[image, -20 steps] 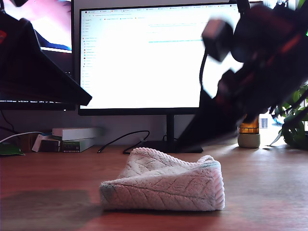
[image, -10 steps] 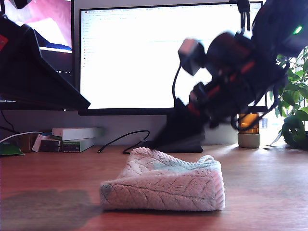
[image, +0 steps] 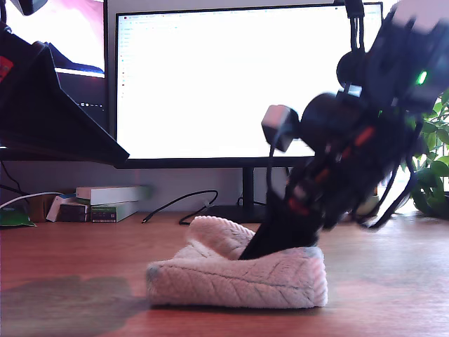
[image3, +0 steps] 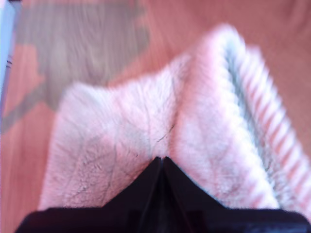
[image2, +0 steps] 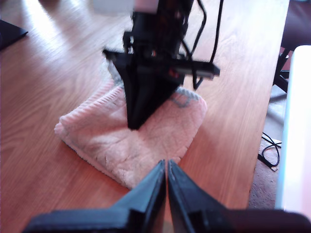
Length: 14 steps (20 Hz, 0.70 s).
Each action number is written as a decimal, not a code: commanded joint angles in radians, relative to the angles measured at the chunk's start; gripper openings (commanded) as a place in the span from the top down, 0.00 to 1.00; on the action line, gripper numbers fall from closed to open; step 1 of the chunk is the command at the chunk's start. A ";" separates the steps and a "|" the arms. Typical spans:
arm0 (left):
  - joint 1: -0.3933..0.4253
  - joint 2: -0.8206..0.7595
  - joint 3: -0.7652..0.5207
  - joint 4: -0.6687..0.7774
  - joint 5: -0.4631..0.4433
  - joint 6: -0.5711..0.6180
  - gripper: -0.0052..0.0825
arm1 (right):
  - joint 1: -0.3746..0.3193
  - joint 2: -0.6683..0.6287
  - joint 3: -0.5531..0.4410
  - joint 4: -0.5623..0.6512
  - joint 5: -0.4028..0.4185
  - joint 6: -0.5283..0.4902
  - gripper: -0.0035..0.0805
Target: Fold the tea towel to a neat square and place it to the right
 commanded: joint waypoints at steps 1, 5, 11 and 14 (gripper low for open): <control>-0.002 0.004 -0.011 0.003 -0.004 -0.003 0.97 | 0.024 0.074 -0.018 -0.008 0.082 0.032 0.97; -0.002 0.004 -0.011 0.000 -0.028 -0.003 0.97 | 0.029 0.083 -0.018 0.027 0.264 0.136 0.97; -0.001 0.004 -0.011 -0.017 -0.062 -0.002 0.97 | -0.030 0.081 -0.018 0.014 0.561 0.388 0.97; -0.001 0.004 -0.011 -0.018 -0.068 -0.002 0.97 | -0.058 0.073 -0.019 -0.018 0.653 0.468 0.97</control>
